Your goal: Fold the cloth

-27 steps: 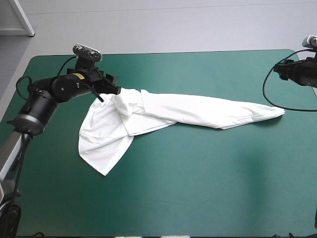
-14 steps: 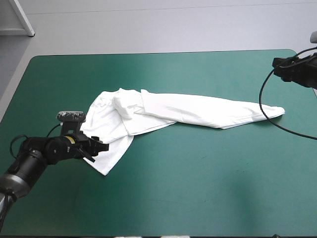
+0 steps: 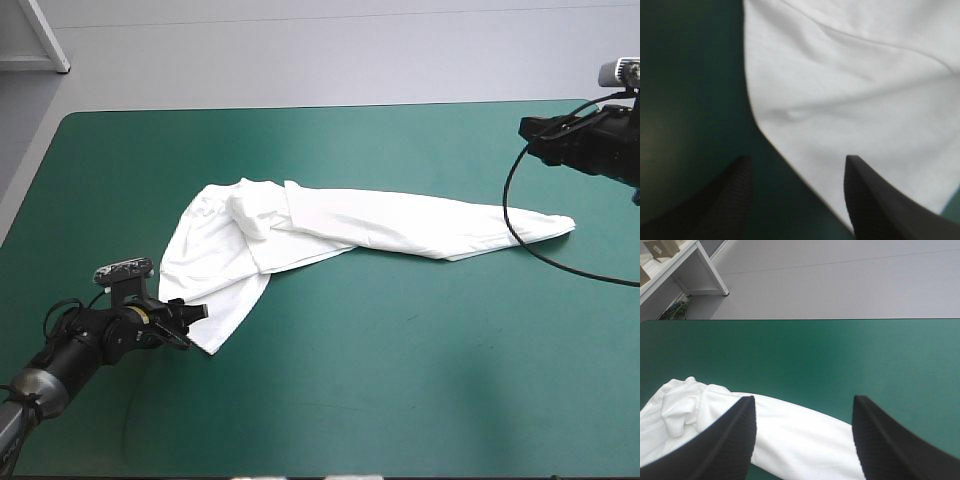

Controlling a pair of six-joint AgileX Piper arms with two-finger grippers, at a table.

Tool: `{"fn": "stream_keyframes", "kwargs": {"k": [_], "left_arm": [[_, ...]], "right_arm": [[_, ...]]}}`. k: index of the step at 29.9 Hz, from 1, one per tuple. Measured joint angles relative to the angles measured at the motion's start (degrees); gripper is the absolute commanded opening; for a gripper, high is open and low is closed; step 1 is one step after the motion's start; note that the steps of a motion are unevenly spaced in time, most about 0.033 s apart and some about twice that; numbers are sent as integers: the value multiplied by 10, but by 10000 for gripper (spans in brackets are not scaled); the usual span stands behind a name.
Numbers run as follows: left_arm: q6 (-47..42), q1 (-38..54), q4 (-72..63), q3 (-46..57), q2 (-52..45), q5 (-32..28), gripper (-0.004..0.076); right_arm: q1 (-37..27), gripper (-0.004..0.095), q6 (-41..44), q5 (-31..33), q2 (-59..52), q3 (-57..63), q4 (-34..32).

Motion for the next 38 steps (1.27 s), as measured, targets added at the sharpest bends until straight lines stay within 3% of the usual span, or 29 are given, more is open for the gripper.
{"fn": "stream_keyframes", "kwargs": {"k": [8, 17, 21, 25, 32, 38], "left_arm": [[26, 54, 11, 0, 37, -13, 402], [186, 55, -123, -12, 109, -93, 380], [254, 54, -181, -12, 121, -120, 275], [292, 54, -201, -12, 126, -129, 16], [300, 53, -211, -11, 130, -152, 24], [334, 53, -215, -11, 131, -152, 24]], "right_arm": [[10, 536, 0, -2, 19, 1, -22], [10, 536, 27, -17, 30, 1, -94], [10, 533, 38, -18, 30, 1, -108], [10, 520, 57, -16, 30, 1, -132], [10, 444, 143, -42, 33, 1, -274], [10, 442, 175, -33, 80, 1, -328]]}}
